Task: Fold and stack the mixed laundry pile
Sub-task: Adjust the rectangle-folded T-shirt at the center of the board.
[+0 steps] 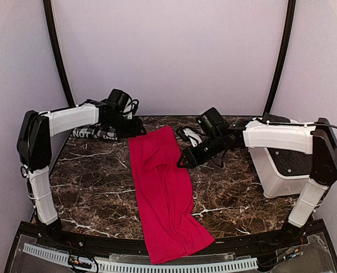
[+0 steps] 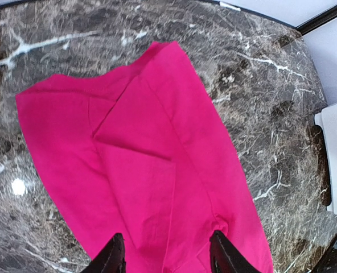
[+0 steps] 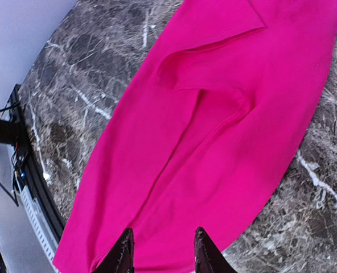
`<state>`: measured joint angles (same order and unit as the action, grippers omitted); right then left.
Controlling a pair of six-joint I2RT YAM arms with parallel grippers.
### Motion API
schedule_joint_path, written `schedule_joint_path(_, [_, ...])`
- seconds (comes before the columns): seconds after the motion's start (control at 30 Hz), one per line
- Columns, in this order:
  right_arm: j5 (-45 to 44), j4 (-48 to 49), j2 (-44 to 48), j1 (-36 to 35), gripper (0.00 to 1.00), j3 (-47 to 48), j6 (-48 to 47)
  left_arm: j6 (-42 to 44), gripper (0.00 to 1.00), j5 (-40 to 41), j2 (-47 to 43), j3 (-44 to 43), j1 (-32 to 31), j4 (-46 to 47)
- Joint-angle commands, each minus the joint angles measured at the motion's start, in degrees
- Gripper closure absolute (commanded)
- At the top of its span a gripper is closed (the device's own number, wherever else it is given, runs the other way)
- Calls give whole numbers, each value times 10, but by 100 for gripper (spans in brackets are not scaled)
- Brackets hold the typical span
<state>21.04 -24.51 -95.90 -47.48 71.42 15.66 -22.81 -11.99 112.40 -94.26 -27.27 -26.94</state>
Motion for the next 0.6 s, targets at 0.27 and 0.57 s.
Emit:
schedule_joint_path(0.27, [2, -15, -23, 40, 67, -9, -49, -65, 56, -24, 60, 131, -29, 106])
schedule_joint_path(0.57, [3, -23, 34, 71, 66, -72, -43, -39, 70, 62, 189, -24, 10, 2])
